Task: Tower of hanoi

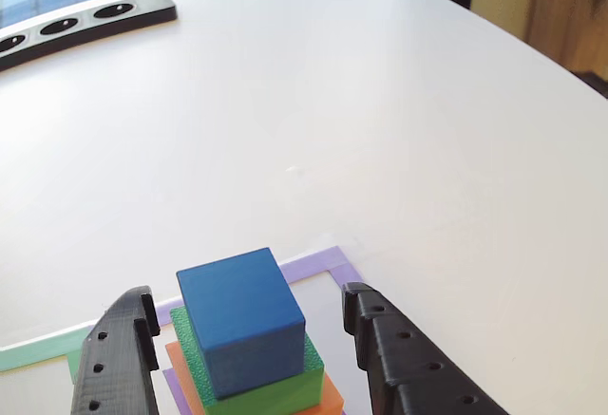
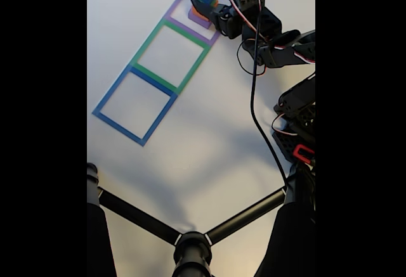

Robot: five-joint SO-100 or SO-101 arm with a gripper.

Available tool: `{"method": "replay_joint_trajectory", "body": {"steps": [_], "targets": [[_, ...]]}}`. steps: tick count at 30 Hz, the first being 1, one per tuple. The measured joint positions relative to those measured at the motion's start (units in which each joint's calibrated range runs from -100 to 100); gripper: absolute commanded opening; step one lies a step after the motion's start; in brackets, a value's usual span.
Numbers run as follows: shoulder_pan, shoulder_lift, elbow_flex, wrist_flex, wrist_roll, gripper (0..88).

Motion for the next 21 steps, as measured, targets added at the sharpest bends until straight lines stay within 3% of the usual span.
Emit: {"method": "replay_joint_trajectory", "body": {"steps": [5,21], "targets": [[0.0,0.0,0.0,0.0,0.0,12.4],[-0.1,0.0,0.0,0.0,0.0,5.3]]}}
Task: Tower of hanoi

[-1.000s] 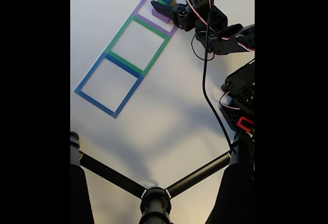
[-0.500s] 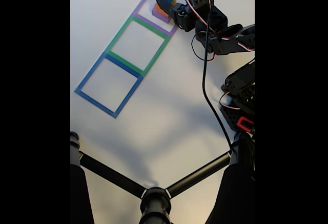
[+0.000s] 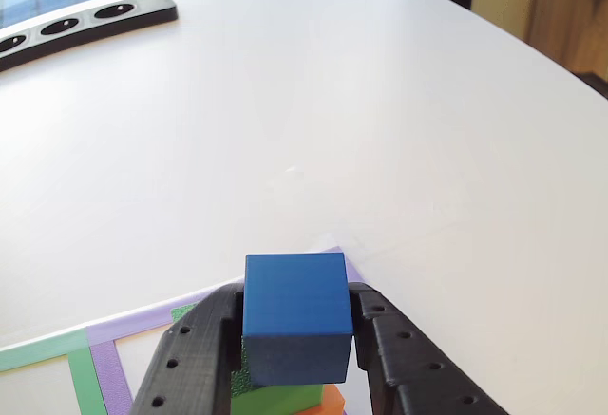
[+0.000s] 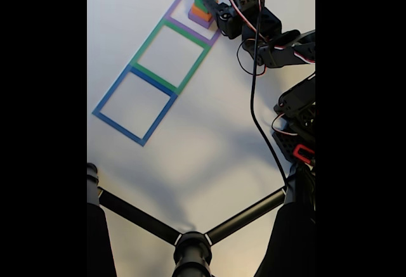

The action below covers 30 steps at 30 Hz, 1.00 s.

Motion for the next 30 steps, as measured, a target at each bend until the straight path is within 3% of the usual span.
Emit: {"method": "replay_joint_trajectory", "body": {"steps": [8,16,24,30], "targets": [[-1.6,-1.1,0.0,1.9,-0.4,4.1],[-3.1,-7.8,-1.4,11.1,0.0,4.1],[-4.5,-18.7,-11.3,33.7,0.0,4.1],[-4.5,-24.6,-27.6,60.0,0.0,4.4]]}}
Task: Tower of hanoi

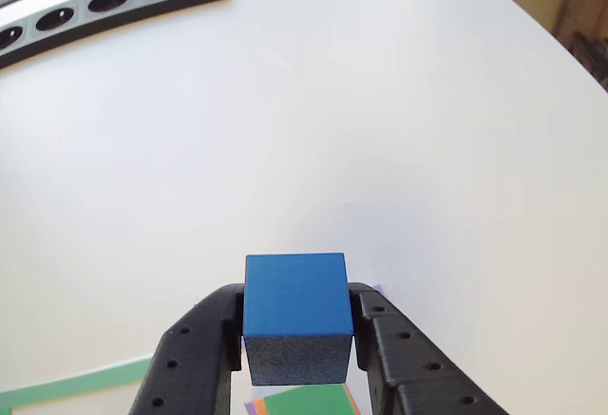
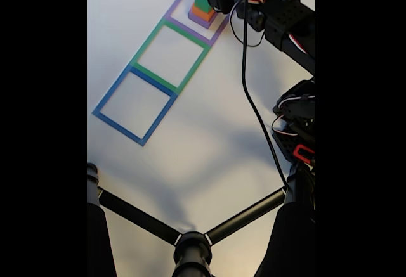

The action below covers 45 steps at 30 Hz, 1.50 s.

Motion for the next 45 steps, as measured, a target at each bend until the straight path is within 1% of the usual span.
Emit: {"method": "replay_joint_trajectory", "body": {"steps": [7,11,16,21,23,25,28,30,32,35,39,41,45], "targets": [[0.8,-3.6,-23.4,36.4,0.0,4.1],[0.8,-4.8,-35.1,52.7,0.0,4.1],[-1.1,-6.8,-39.6,59.4,-0.4,4.3],[-1.8,-7.9,-40.0,62.0,-0.2,4.3],[-3.4,-8.7,-39.5,62.1,-0.8,4.3],[-4.9,-10.0,-37.3,62.1,0.0,4.3],[-5.7,-11.9,-31.6,59.6,-0.8,4.3],[-7.6,-14.0,-24.8,54.3,-0.8,4.3],[-8.5,-16.1,-16.5,46.6,0.0,4.4],[-8.8,-17.5,-3.5,34.3,-0.8,4.4],[-11.8,-17.5,11.2,17.7,0.0,4.4],[-11.9,-16.5,16.6,9.3,-0.8,4.4],[-14.6,-10.5,23.4,-5.6,-0.8,4.4]]}}
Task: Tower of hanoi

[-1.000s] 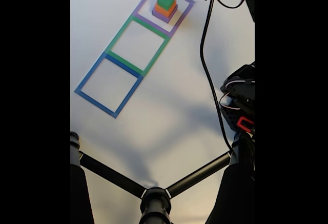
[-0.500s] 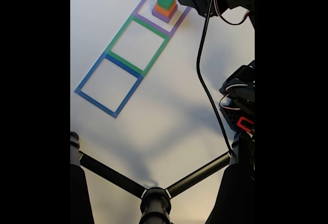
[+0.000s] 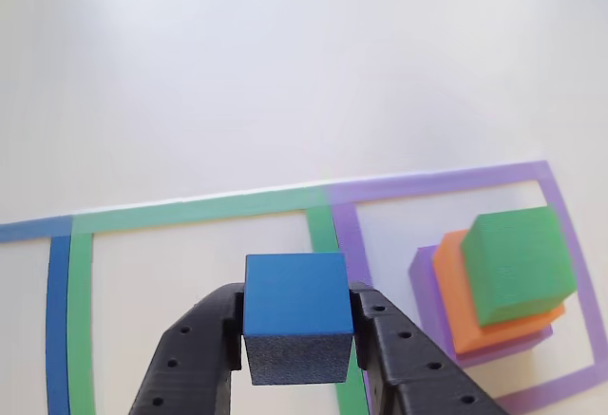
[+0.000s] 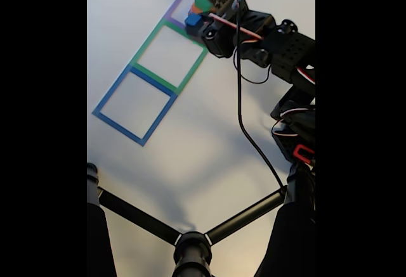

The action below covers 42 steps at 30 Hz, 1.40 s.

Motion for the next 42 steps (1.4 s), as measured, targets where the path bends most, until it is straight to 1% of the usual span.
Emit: {"method": "replay_joint_trajectory", "body": {"steps": [1,8,9,10,14,18,21,25,28,32,34,35,40,42], "targets": [[-0.4,2.2,1.0,-3.8,0.6,4.4],[-2.8,14.2,6.6,-25.8,0.2,4.5],[-2.7,15.4,7.7,-28.8,0.8,4.6],[-2.4,16.7,8.8,-32.2,0.0,4.6],[-2.1,21.1,13.2,-45.5,0.0,4.5],[-2.2,24.1,14.6,-54.0,0.0,4.5],[-2.2,25.6,15.6,-57.3,0.0,4.5],[-2.9,28.0,15.8,-58.5,0.0,4.8],[-4.3,29.9,15.8,-58.5,0.0,4.9],[-4.3,32.4,13.2,-54.9,0.0,4.8],[-4.4,34.6,11.2,-53.0,0.8,4.8],[-4.9,35.9,10.3,-52.6,0.2,4.8],[-7.4,44.4,3.8,-52.5,0.8,4.8],[-7.4,48.3,1.3,-54.1,0.8,4.8]]}}
